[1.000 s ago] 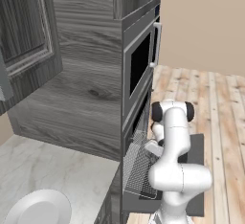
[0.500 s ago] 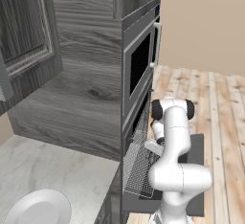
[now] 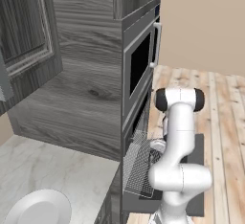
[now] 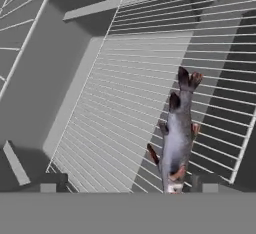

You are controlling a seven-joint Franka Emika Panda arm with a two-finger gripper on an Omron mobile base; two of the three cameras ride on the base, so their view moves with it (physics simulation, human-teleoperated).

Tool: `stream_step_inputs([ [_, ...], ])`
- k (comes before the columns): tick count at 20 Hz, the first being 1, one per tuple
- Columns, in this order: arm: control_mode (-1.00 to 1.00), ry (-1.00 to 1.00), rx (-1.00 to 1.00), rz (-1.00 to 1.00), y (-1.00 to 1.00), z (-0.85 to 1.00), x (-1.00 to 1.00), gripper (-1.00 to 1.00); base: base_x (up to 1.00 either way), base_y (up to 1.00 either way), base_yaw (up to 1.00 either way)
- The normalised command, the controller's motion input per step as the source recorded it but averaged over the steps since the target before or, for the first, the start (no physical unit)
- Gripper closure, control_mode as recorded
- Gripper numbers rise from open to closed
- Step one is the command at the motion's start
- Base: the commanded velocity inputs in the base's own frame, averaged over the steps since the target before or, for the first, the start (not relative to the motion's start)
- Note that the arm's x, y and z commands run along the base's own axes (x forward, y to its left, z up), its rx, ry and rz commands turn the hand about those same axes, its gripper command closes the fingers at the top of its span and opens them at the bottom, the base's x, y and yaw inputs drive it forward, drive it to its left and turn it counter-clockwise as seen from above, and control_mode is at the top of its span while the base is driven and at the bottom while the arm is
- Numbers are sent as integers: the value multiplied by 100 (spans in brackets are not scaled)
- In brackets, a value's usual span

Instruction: Place the fish on the bottom rack of the oven, and slide the tray back inside. Close the oven door.

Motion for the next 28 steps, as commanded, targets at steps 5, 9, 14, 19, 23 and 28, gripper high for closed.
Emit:
stream_step_inputs([
  [5, -100, 9, 3, 1, -62, 95, -50, -100, 0, 0, 0],
  [9, -100, 23, 7, 0, -88, 51, -56, -100, 0, 0, 0],
  [14, -100, 23, 7, -8, -48, 37, -44, -100, 0, 0, 0],
  [19, -100, 2, 26, -32, -14, 47, -86, -100, 0, 0, 0],
  [23, -100, 0, 24, -25, 0, 42, -64, -100, 0, 0, 0],
  [28, -100, 19, 22, -29, 0, 31, -10, -100, 0, 0, 0],
])
